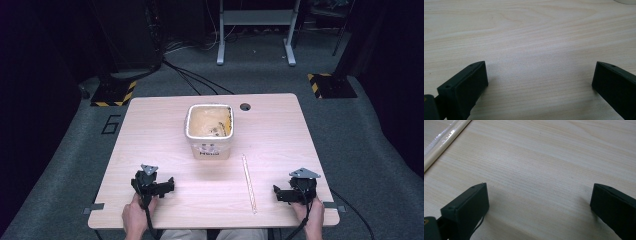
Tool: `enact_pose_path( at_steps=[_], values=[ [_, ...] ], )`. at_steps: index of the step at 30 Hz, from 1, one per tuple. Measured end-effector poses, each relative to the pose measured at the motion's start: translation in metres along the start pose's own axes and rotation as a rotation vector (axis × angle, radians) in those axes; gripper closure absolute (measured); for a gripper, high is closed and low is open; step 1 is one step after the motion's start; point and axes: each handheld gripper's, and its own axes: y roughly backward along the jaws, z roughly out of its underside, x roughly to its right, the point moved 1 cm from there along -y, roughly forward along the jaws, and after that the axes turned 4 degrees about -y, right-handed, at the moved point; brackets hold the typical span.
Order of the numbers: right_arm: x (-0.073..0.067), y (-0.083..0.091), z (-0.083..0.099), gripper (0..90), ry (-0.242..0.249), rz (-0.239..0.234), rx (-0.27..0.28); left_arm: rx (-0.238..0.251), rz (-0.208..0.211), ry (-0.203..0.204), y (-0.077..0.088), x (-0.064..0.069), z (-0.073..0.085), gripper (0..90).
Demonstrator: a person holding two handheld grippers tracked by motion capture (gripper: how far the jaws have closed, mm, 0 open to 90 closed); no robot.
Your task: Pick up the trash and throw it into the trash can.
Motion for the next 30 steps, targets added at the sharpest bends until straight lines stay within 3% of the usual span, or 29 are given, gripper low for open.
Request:
enact_pose_path(
  at_steps=[14,23,30],
  values=[
    [0.000,0.000,0.000,0.8,-0.002,0.001,-0.001,0.001,-0.002,-0.002,0.000,0.000,0.000,0.2],
    [0.001,0.000,-0.001,0.0,-0.040,0.036,-0.010,-0.004,0.000,-0.006,0.000,0.000,0.000,0.2],
    [-0.011,-0.001,-0.006,0.5,-0.037,0.014,-0.015,-0.003,0.001,-0.007,0.000,0.000,0.000,0.2]
  ],
)
